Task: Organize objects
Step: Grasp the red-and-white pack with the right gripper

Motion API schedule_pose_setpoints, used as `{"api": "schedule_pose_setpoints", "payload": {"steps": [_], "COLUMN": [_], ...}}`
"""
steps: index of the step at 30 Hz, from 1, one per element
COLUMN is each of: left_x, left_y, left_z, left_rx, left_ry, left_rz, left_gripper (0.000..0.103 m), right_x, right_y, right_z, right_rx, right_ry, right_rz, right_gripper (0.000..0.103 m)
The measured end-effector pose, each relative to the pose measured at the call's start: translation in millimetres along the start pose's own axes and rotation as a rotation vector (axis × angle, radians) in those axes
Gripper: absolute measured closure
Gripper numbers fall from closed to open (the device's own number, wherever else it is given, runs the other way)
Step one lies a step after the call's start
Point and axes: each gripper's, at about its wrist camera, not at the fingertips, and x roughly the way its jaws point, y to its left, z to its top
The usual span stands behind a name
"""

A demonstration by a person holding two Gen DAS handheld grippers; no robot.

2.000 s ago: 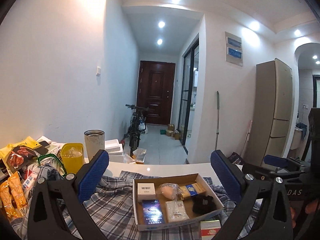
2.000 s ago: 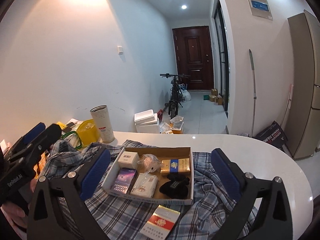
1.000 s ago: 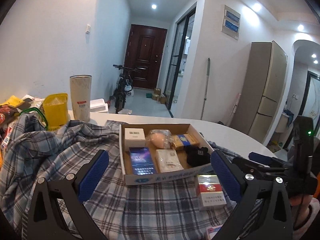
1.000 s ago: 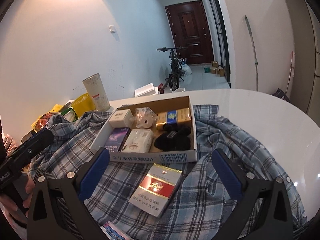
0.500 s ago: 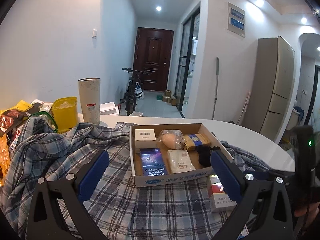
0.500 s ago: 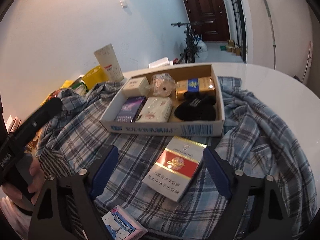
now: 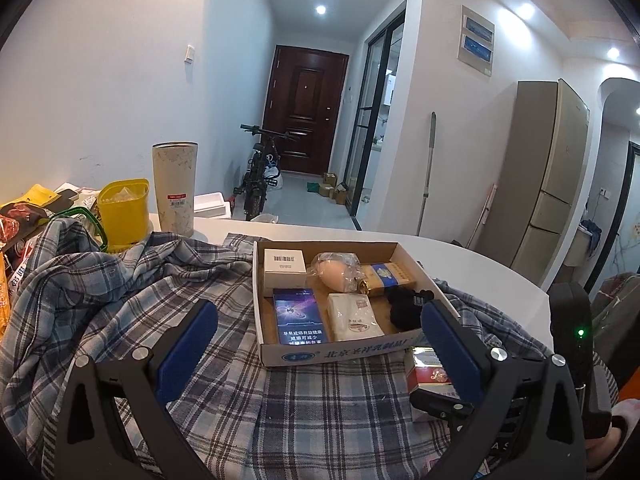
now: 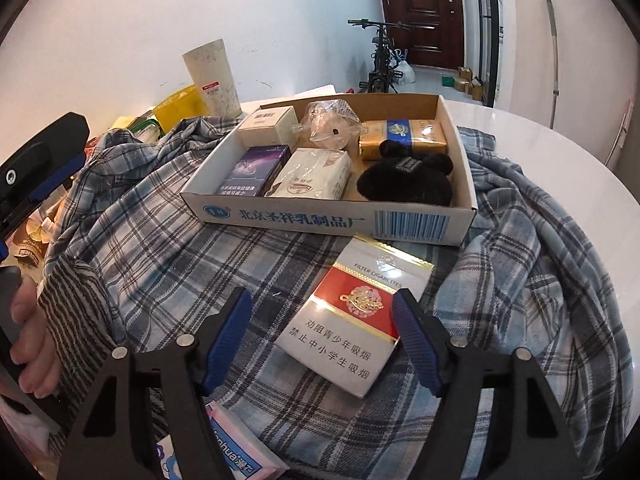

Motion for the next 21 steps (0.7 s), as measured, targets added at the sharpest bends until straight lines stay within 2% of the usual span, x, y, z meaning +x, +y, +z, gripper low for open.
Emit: {"api": "schedule_pose_setpoints", "payload": {"steps": [5,8,14,17,21], "left_x": [1,2,2,2,2], "left_y": [-1,-1,-4,-4,-4], "left_z": [0,-1,-2,-2,-2], "left_rx": [0.005,0.009,0.017,0.018,0.018], "left_ry": [0.002,0.008,0.009,0.007,0.01], "left_rz": [0.006,0.002,0.002,0.002,0.002], "left_gripper": [0.0,0.0,0.0,0.0,0.0], "right_x": [3,6,14,17,14], "right_y": [-12,-15,-2,4,3], "right_z": [2,2,1,-2,-2], "right_rx": [0.048,0.069,0.011,-0.015,-0.027], "right_ry": [0.014,0.037,0.069,0.075,0.073], "right_rz": [-0.058,-0.016,0.045,0.036,-0.02], "right_gripper": [0.032,0.032,0.032,0.032,0.033]}}
